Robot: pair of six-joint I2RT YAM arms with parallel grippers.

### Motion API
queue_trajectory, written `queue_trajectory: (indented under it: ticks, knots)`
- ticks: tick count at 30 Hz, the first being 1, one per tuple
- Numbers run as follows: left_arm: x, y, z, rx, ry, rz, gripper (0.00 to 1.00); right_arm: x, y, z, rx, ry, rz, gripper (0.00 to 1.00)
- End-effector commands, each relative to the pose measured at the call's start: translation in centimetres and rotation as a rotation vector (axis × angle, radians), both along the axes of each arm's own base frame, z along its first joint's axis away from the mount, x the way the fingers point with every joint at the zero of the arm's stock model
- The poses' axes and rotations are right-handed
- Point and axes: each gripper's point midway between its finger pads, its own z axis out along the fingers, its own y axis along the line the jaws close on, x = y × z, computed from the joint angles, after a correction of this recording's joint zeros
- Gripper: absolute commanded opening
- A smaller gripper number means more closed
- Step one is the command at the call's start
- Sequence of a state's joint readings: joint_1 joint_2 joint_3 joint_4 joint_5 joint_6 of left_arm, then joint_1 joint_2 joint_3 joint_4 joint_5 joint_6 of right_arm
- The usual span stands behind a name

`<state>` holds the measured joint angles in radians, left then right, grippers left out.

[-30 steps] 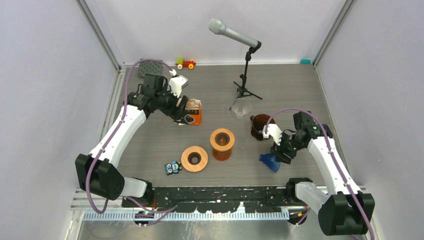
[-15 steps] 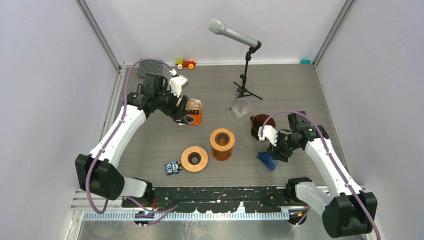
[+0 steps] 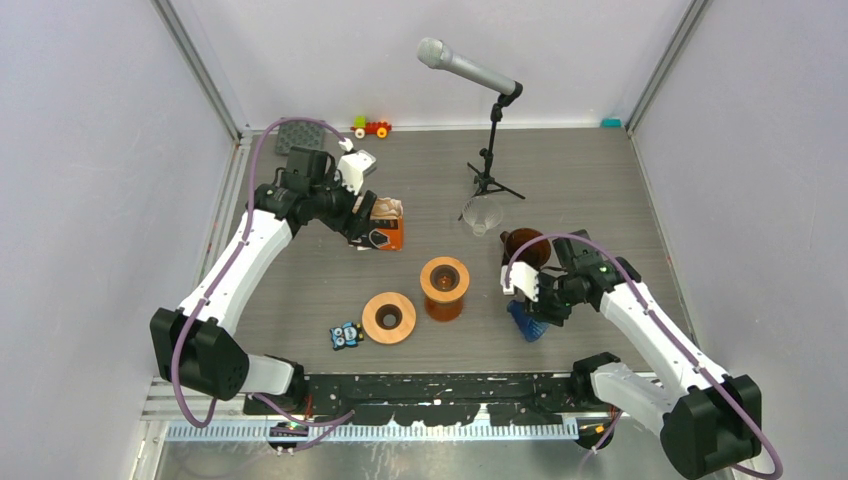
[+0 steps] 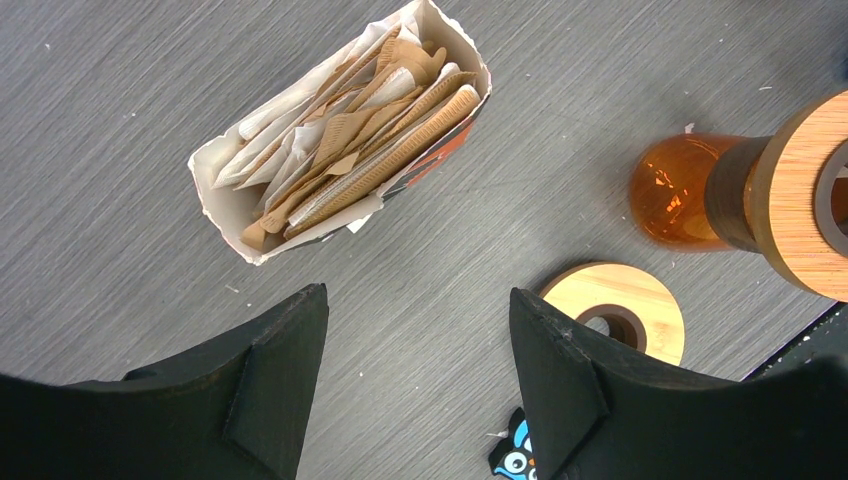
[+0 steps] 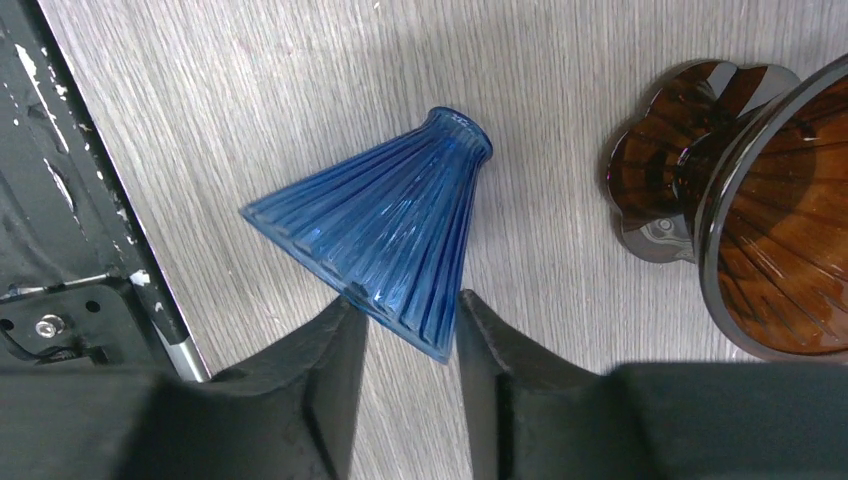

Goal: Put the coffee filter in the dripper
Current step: Pick up the coffee dripper from the center of the board.

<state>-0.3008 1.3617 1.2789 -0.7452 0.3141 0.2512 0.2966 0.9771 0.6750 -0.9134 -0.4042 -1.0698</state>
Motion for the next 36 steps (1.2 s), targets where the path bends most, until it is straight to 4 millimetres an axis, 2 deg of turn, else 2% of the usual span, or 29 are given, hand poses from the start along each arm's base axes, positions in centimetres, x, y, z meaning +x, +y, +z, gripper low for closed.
queue_trajectory:
  ticks: [1, 6, 9, 14, 21, 24, 31, 36]
  knots:
    - [0.3, 0.1, 0.9, 0.009, -0.046, -0.016, 0.68, 0.8, 0.8, 0.7, 0.031, -0.030, -0.024, 0.37]
    - [0.2, 0.2, 0.9, 0.015, -0.050, -0.020, 0.68, 0.7, 1.5, 1.2, 0.070, -0.016, -0.049, 0.18]
    - [0.2, 0.2, 0.9, 0.016, -0.050, -0.022, 0.68, 1.0, 1.9, 1.8, 0.100, -0.012, -0.086, 0.11]
    - [0.2, 0.2, 1.1, 0.016, -0.051, -0.025, 0.68, 1.5, 2.4, 2.9, 0.137, 0.003, -0.155, 0.05]
    - [0.2, 0.1, 0.8, 0.018, -0.042, -0.029, 0.68, 1.2, 2.4, 2.7, 0.142, 0.042, -0.211, 0.01]
    - [0.2, 0.1, 0.9, 0.016, -0.044, -0.030, 0.68, 1.2, 2.2, 3.2, 0.130, 0.074, -0.247, 0.01]
    - [-0.2, -1.0, 1.4, -0.035, -0.035, -0.070, 0.68, 1.7, 3.3, 7.2, 0.204, 0.096, -0.321, 0.01]
    - [-1.9, -3.6, 3.3, -0.126, -0.042, -0.173, 0.64, 1.9, 4.1, 10.8, 0.263, 0.091, -0.351, 0.01]
